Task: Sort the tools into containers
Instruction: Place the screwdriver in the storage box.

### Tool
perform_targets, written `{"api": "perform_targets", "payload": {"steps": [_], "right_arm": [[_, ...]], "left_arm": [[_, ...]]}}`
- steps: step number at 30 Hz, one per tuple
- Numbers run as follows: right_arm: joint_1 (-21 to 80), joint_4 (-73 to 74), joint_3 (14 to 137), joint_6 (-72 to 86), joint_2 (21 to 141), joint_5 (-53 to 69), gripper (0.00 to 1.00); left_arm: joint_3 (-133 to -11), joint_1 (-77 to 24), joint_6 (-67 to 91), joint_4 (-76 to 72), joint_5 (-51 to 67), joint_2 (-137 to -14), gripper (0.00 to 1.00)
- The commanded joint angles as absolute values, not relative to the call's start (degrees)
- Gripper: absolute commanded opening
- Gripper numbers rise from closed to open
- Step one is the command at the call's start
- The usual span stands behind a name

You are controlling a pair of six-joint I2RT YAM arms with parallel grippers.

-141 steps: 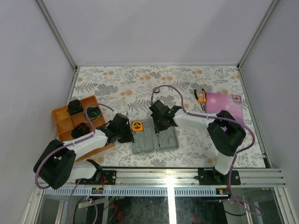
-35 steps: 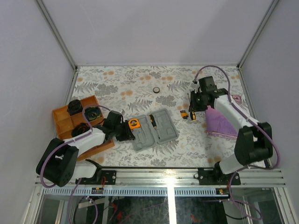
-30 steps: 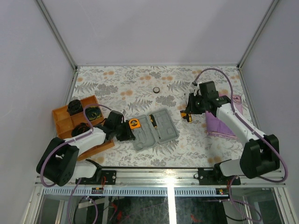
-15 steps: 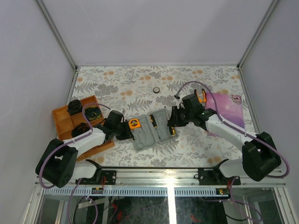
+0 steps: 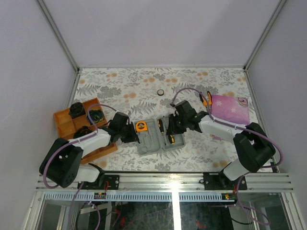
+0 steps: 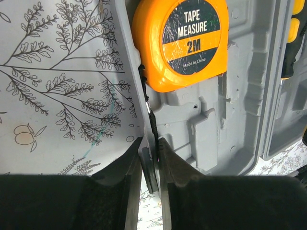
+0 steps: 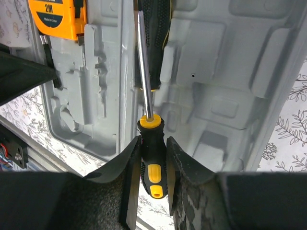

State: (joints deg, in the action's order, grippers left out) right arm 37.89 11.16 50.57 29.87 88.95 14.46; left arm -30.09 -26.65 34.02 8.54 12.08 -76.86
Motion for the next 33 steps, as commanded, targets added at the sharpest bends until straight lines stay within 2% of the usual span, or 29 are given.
{"api": "perform_targets", "payload": {"steps": [1,7,22,33], "right_arm": [[38.32,10.34,52.12,34.79,87.76,10.41,0.02],[38.47,7.39,49.01,41.05,88.05,10.72,0.01],[39.55,8.90,50.36,38.27,93.21,13.01,0.07],[39.76,8.70,50.62,37.55,94.80,14.05,0.27]], "left_arm": [[-29.50,-27.25,33.09,8.04,10.29,-77.28,0.16],[-28.20,-27.16,34.70,7.24,10.33,-76.54,0.16],[-27.08,-27.17,35.42,6.20,11.64,-76.12,0.16],[-26.89,-27.16,35.64,6.16,11.50,-75.57,0.18]]}}
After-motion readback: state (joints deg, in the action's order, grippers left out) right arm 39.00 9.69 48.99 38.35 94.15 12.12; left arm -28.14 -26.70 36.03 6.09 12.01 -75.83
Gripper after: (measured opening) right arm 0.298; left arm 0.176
